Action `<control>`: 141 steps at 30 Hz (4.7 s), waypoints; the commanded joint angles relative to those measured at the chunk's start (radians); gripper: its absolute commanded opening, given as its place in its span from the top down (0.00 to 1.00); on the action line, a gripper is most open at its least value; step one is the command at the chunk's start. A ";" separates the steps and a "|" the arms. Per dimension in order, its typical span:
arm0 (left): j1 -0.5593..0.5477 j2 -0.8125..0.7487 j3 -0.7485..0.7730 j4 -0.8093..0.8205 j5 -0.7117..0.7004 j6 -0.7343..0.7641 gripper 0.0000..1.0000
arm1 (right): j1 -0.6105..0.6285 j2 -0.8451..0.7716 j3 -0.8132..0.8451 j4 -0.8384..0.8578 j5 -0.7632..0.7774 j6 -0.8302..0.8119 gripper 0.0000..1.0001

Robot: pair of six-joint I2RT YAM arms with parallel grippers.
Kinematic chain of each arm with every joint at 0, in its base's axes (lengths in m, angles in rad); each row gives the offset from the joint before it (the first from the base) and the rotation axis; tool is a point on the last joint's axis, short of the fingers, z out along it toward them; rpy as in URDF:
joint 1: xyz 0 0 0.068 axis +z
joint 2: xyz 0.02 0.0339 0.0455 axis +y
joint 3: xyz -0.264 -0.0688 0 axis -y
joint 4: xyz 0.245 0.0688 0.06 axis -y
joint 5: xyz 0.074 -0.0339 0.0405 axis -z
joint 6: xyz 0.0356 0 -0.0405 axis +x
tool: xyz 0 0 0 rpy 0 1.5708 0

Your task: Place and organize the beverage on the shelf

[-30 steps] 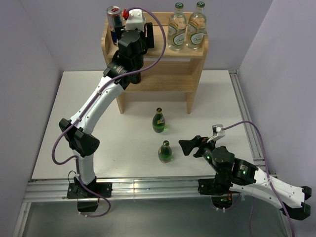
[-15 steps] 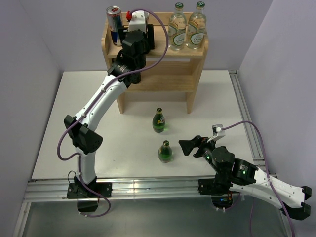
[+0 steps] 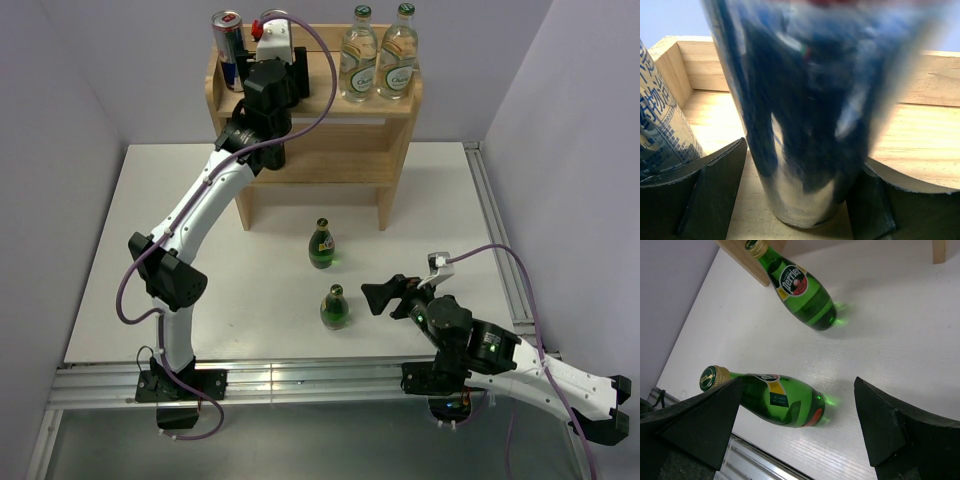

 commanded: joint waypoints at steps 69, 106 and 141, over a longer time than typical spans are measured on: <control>-0.354 -1.095 -1.545 -0.041 -0.173 -0.552 0.21 | 0.065 0.369 0.009 0.171 -0.311 0.121 0.00; -0.354 -1.121 -1.700 0.059 -0.245 -0.607 0.22 | 0.277 1.171 -0.117 1.194 0.447 -0.092 0.00; -0.354 -1.148 -1.732 0.076 -0.251 -0.589 0.22 | 0.153 1.353 -0.028 1.278 0.396 -0.152 0.94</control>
